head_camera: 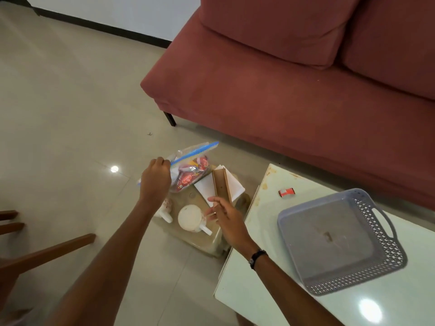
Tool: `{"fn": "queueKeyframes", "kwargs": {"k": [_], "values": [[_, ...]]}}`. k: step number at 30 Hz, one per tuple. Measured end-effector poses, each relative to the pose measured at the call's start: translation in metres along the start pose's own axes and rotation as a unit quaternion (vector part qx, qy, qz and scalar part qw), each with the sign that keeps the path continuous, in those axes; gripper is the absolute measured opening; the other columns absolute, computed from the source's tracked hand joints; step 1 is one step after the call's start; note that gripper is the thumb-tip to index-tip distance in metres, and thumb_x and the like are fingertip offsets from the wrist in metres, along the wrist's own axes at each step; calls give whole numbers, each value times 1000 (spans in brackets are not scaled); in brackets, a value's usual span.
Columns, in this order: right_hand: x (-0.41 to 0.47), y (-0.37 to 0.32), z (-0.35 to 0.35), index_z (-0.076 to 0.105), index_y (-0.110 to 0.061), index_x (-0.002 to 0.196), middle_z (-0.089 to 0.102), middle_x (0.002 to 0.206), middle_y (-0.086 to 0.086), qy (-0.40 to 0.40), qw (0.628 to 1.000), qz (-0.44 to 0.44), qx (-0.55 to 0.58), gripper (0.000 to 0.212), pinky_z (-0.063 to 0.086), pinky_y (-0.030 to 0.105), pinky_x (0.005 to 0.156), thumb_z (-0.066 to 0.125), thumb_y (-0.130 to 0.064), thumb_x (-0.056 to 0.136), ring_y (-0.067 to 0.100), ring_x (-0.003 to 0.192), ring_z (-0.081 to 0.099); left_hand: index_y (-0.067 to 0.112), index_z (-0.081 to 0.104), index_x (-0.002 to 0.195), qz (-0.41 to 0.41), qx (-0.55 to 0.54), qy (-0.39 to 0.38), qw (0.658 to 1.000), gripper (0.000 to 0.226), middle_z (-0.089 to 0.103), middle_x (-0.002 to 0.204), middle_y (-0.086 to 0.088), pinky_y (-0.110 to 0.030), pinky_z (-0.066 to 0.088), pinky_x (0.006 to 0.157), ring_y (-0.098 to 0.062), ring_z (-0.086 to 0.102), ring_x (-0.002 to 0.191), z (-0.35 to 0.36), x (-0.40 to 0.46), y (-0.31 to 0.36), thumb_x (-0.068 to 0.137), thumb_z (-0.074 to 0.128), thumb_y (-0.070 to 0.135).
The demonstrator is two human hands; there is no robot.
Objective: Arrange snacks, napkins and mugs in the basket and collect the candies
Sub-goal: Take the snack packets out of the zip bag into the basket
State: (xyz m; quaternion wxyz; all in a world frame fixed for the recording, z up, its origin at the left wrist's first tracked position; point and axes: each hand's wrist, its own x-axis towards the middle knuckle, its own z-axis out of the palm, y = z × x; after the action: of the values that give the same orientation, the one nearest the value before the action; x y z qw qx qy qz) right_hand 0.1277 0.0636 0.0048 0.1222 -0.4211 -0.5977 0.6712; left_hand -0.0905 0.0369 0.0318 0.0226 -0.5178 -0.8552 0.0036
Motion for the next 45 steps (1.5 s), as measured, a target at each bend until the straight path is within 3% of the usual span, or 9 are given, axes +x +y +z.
{"fn": "queueKeyframes", "kwargs": {"k": [6,11,17,21,25,28,37,42,45], "values": [[-3,-35,-4,56,-31,102,68,89,-3,27,999,-44,18,20,50,14,73,39,-22,101,1,78,65,-7,64,82,-75,-84,63,992,12,61,80,-23,-39,40,56,-40,57,74,-51,49,-6,81,52,-6],[-16,-90,-15,58,-23,101,67,93,5,43,994,-91,54,21,51,14,68,37,-18,101,3,74,66,-2,71,78,-116,-253,97,956,17,69,76,-22,-35,41,63,-38,62,73,-114,50,20,82,63,12],[-52,-148,-37,59,-19,99,66,91,-4,103,981,-145,79,22,53,20,73,37,-17,101,2,80,63,6,67,66,-213,-545,-15,811,18,59,62,-8,-29,43,65,-14,51,58,-167,14,76,75,76,19],[-86,-160,-60,63,-11,98,68,97,9,127,983,-113,72,24,53,34,84,45,-26,98,23,94,65,9,59,56,-252,-658,-91,703,28,58,50,4,-22,45,60,-8,55,52,-182,-27,123,74,77,22],[-136,-150,-92,67,-9,95,70,94,7,141,980,-41,135,28,56,22,69,50,-31,96,15,84,69,7,53,53,-241,-711,-147,644,34,57,47,2,-16,45,52,-8,57,47,-188,-75,174,77,74,18],[-175,-134,-117,70,-8,94,73,86,5,167,968,15,186,29,54,19,59,56,-33,92,11,74,71,11,52,48,-232,-695,-170,659,35,53,37,8,-11,41,40,0,49,33,-184,-113,217,76,73,6],[-264,-80,-177,66,6,88,73,85,13,173,957,136,188,17,58,21,59,63,-10,85,18,70,72,9,68,64,-202,-674,-293,647,14,68,64,-4,-19,54,58,-16,63,60,-155,-203,286,65,82,11],[-302,-50,-185,66,5,94,67,89,16,170,939,177,240,14,59,24,65,60,-6,85,22,80,65,-3,72,85,-244,-725,-315,562,11,73,76,-11,-20,56,62,-18,70,67,-150,-243,305,75,72,3],[-326,-29,-172,65,-2,84,67,86,13,164,951,194,176,4,57,22,60,64,-5,81,17,75,65,2,71,73,-309,-720,-278,556,5,72,66,-8,-22,57,59,-16,67,59,-152,-265,317,77,70,-1]]}}
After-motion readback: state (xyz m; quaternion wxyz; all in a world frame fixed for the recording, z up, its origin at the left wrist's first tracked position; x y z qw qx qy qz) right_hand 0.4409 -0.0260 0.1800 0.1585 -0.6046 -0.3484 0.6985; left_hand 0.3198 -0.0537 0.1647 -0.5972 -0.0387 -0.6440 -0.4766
